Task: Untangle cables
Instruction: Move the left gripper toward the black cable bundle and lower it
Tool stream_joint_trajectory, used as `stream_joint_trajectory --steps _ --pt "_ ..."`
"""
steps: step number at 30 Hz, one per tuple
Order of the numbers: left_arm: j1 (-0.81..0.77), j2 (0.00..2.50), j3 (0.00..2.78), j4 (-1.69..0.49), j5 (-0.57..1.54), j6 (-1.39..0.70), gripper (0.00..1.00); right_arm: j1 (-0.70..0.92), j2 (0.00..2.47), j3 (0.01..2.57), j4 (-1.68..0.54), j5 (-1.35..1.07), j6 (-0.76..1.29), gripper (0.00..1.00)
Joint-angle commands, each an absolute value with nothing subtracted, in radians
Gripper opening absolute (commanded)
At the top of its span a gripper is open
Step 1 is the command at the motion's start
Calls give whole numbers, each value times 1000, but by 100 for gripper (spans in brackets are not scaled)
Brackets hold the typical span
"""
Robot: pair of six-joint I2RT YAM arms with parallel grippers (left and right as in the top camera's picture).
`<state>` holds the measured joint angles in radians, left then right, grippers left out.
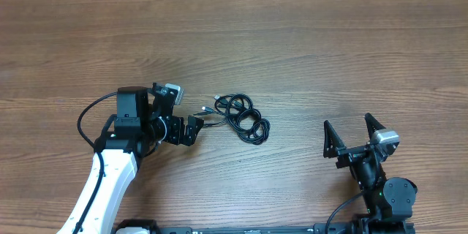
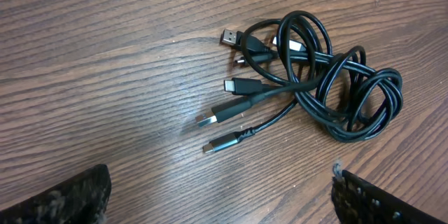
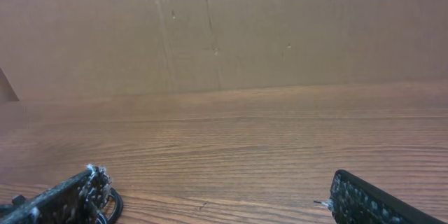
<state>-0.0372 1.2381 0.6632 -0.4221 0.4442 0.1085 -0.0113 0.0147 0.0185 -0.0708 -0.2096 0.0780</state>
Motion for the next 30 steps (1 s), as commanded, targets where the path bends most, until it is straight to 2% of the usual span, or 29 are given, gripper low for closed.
stream_joint_trajectory --steps 1,15,26,30 --pt "-35 1242 690 -418 472 123 100 -12 7 8 -65 -203 77 100" --pt "-35 1242 690 -413 503 123 100 -12 7 8 -65 -203 77 100" --pt "-35 1242 690 -391 693 157 100 -12 7 8 -65 -203 77 100" --pt "-35 1242 690 -373 759 75 100 -12 8 8 -65 -203 77 100"
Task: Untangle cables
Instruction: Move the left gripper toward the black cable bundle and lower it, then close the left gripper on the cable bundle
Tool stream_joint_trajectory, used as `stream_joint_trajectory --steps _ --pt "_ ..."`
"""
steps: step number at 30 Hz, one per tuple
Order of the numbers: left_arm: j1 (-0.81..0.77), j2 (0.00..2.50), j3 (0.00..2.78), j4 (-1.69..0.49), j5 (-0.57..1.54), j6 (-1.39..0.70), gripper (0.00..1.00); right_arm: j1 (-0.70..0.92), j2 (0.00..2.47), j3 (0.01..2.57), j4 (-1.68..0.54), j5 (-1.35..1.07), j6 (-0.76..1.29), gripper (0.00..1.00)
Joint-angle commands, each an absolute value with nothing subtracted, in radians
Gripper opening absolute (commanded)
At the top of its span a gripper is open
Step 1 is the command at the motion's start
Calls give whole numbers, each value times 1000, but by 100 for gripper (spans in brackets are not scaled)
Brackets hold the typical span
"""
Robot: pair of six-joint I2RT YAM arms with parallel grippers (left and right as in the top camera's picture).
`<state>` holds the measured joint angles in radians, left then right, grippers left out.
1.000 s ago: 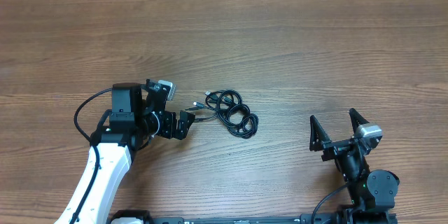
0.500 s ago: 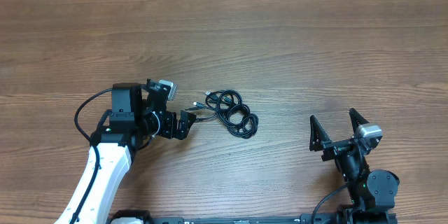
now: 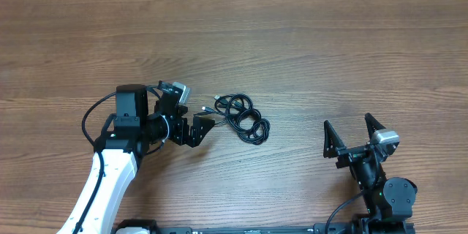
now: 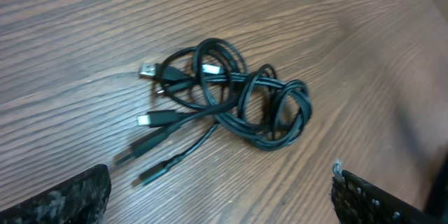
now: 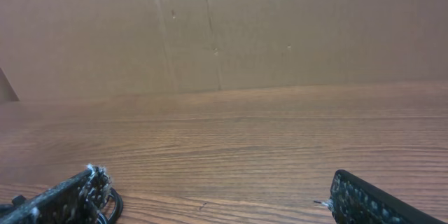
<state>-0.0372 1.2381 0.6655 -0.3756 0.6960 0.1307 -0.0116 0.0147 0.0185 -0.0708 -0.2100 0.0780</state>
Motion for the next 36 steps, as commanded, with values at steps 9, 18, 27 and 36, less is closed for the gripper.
stream_joint_trajectory --steps 9,18,27,36 --pt "-35 1244 689 -597 646 -84 100 -12 8 8 -65 -203 77 100" --pt "-95 1244 689 -586 509 -548 100 -12 8 8 -65 -203 77 100" --pt "-444 1244 689 -537 112 -835 100 -12 8 8 -65 -203 77 100" --pt "-702 1259 690 -308 -218 -1111 100 -12 8 8 -65 -203 77 100"
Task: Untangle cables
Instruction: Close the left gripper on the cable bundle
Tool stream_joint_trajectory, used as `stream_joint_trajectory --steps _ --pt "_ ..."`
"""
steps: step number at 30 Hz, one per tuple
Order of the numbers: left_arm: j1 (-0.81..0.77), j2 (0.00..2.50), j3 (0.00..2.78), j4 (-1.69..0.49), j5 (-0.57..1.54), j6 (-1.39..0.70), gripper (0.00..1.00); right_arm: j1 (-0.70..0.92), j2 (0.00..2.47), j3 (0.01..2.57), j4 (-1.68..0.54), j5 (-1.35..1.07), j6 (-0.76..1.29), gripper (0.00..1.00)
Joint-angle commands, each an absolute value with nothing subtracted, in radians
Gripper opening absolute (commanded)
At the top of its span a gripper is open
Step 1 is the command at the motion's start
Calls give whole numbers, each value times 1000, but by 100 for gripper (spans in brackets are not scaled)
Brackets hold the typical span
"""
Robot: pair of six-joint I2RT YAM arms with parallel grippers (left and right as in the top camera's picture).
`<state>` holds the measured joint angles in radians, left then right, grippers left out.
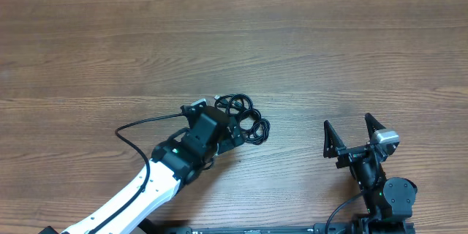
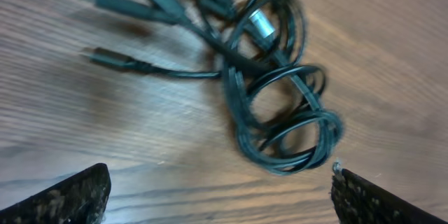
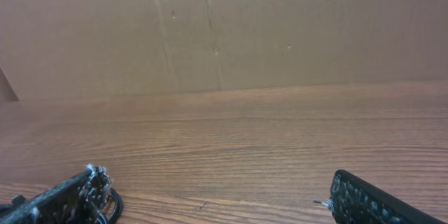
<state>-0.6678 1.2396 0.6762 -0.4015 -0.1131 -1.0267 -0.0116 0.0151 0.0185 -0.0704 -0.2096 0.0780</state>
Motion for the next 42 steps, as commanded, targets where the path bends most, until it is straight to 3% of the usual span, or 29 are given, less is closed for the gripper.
stream_joint_trajectory --steps 1,4,11,17,30,36,42 --pt "-707 1272 693 -289 -220 -1112 100 -12 8 8 -65 -203 77 100" --pt "-707 1371 765 -306 -186 -1112 100 -12 8 8 -65 -203 77 100" --pt "-707 1608 1059 -597 -249 -1105 100 -12 8 8 -65 -203 77 100" --pt "-707 1705 1081 -661 -228 -1104 100 -12 8 8 -65 -203 77 100" --pt "-708 1744 1067 -682 -209 -1097 100 -12 8 8 -65 -203 77 100" --pt "-714 1757 1067 -676 -190 -1105 87 -12 8 8 -65 -203 77 100" --pt "-742 1837 1067 -627 -154 -1148 87 -12 8 8 -65 -203 77 100"
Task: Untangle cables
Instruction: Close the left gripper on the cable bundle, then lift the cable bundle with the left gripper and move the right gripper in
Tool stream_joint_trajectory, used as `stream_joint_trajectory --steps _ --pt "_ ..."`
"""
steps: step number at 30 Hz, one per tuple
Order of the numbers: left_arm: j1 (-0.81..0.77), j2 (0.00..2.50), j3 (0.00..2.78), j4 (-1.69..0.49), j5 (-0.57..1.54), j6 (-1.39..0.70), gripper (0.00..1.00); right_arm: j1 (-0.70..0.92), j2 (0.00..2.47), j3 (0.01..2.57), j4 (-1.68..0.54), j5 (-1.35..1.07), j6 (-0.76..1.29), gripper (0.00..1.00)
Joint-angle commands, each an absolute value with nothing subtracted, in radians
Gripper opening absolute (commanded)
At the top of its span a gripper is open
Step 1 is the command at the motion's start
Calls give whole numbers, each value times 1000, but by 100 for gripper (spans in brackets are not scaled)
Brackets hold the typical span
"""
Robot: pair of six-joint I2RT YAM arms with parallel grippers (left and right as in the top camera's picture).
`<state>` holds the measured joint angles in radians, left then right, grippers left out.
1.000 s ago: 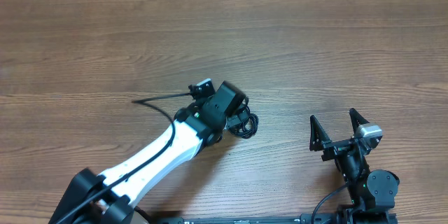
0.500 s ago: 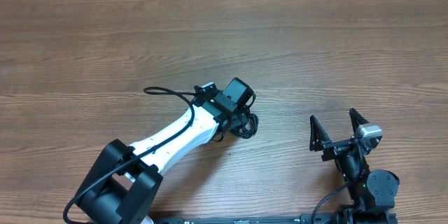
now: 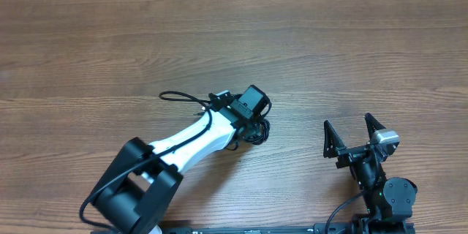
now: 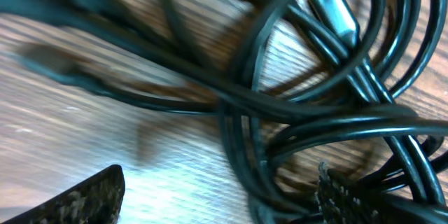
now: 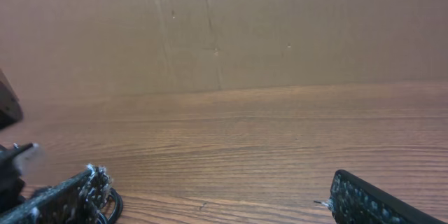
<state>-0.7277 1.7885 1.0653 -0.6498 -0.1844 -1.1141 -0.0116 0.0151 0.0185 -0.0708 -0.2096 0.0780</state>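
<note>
A tangle of black cables fills the left wrist view close up, with a silver plug at the top. My left gripper is open right down over the bundle, and strands run between its fingertips. From overhead, the left gripper covers most of the cables, so only a few loops show at its near side. My right gripper stands open and empty at the table's near right, well apart from the bundle.
The wooden table stretches around on all sides. A brown cardboard wall stands behind it. The left arm lies diagonally from the near left edge to the bundle.
My left gripper was a little above the bundle's near left side; now it is low over the cables, which fill its view. The arm reaches farther right. The right gripper has not moved.
My left gripper stood open to the left of the bundle, looking at the plug ends. It then faced the bundle from slightly closer, later hung over it from the near side, and now sits low on the strands. The right arm stayed parked.
</note>
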Motion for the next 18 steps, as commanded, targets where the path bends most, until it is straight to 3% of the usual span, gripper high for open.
stream_joint_trajectory --steps 1,10,12,14,16,18 --pt "-743 1848 1067 -629 -157 -1144 86 -12 8 8 -65 -203 77 100" --pt "-739 1857 1067 -619 -171 -1109 60 -12 8 8 -65 -203 77 100" --pt "-739 1857 1067 -611 -179 -1108 35 -12 8 8 -65 -203 77 100" --pt "-740 1857 1067 -585 -179 -1107 17 -12 8 8 -65 -203 77 100" --pt "-740 1857 1067 -586 -194 -1091 4 -12 8 8 -65 -203 77 100" --pt "-739 1857 1067 -604 -195 -1072 4 -12 8 8 -65 -203 77 100"
